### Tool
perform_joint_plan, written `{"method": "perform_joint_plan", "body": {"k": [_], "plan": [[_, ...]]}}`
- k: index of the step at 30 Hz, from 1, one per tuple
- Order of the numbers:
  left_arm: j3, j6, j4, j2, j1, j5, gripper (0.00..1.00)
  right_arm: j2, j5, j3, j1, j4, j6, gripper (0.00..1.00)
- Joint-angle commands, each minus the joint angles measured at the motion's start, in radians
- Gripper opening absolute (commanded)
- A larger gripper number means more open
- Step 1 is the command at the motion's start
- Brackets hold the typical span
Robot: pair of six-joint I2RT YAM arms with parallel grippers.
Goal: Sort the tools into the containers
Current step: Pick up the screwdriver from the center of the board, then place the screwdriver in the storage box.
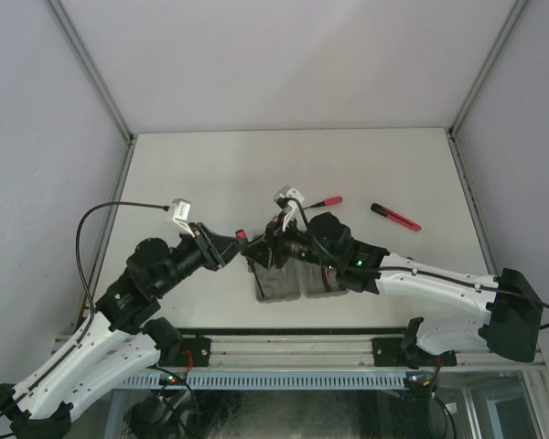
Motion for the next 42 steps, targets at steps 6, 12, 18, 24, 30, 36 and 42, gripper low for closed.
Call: {"method": "perform_joint_plan", "body": {"k": [6,12,18,24,30,36,42], "plan": [[0.011,-0.014,0.037,0.001,-0.006,0.024,0.0,0.012,-0.006,0.046,-0.009,0.061,0.005,0.25],[0.01,-0.012,0.037,-0.009,-0.006,0.025,0.13,0.008,0.02,0.045,-0.011,0.042,0.014,0.12],[0.015,0.003,0.008,-0.048,-0.006,-0.009,0.55,-0.007,0.067,0.045,-0.012,0.003,0.023,0.06],[0.039,0.031,-0.041,-0.052,-0.006,-0.041,0.68,-0.035,0.138,0.045,-0.012,-0.064,0.031,0.02],[0.078,0.069,-0.107,-0.044,-0.003,-0.091,0.74,-0.071,0.216,0.017,-0.013,-0.122,0.057,0.01],[0.112,0.1,-0.174,-0.021,0.016,-0.125,0.75,-0.118,0.301,-0.03,-0.018,-0.182,0.091,0.0],[0.131,0.14,-0.26,0.028,0.072,-0.14,0.75,-0.151,0.352,-0.074,-0.033,-0.245,0.139,0.0]]}}
